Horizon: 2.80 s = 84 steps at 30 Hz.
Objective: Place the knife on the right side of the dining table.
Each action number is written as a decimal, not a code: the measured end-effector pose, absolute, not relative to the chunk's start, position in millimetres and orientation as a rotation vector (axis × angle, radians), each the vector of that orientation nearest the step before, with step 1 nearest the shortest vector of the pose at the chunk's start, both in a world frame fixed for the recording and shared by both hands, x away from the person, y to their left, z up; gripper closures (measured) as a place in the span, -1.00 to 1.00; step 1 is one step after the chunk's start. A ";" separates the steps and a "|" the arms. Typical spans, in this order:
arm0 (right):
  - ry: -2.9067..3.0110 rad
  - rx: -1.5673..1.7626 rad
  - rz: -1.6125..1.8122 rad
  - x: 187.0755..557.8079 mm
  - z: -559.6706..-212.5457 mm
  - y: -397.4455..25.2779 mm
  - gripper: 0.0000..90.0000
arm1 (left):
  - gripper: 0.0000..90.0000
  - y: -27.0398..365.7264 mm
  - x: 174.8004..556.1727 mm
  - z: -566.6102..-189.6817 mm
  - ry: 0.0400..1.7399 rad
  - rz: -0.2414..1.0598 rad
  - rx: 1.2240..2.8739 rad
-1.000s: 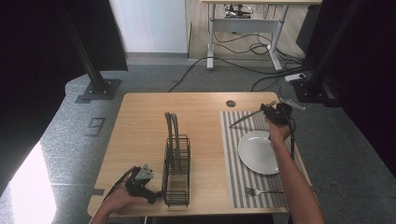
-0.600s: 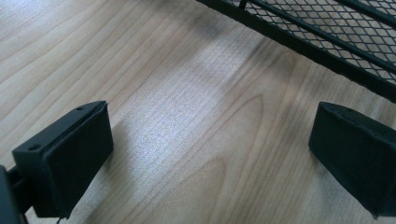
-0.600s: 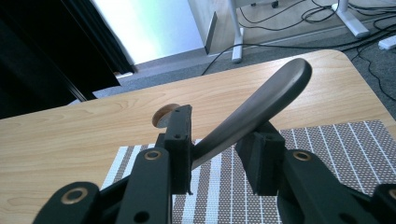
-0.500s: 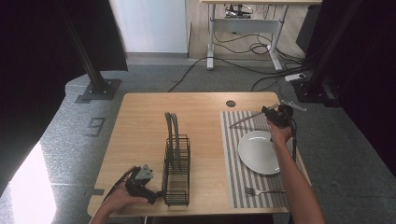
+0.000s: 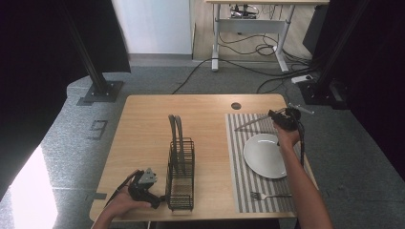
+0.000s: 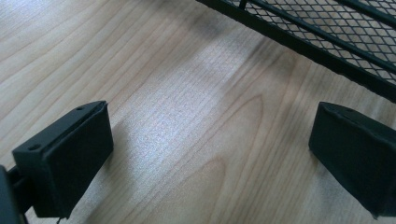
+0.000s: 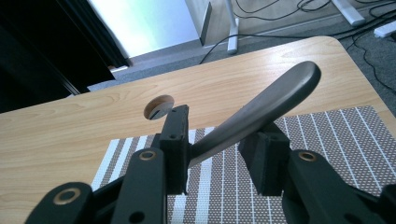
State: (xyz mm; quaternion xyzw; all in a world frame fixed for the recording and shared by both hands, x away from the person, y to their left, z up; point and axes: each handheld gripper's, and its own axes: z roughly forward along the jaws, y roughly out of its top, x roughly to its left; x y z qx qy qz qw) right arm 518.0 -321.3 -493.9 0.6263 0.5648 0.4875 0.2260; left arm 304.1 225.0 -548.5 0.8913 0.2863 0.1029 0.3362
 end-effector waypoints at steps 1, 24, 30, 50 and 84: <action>1.560 1.735 1.342 518.1 -494.4 -322.1 0.38 | -1.00 225.0 304.1 -548.5 0.747 0.269 2.324; 1.525 1.885 1.346 520.0 -516.5 -336.6 0.27 | -1.00 225.0 304.1 -548.5 0.747 0.269 2.324; 1.526 1.926 1.354 520.7 -523.5 -342.2 0.23 | -1.00 225.0 304.1 -548.5 0.747 0.269 2.324; 1.506 2.023 1.303 524.8 -536.2 -347.3 0.12 | -1.00 224.7 303.9 -548.5 0.752 0.271 2.322; 1.531 2.088 1.222 531.0 -548.6 -348.5 -0.01 | -1.00 224.6 303.7 -548.5 0.755 0.272 2.321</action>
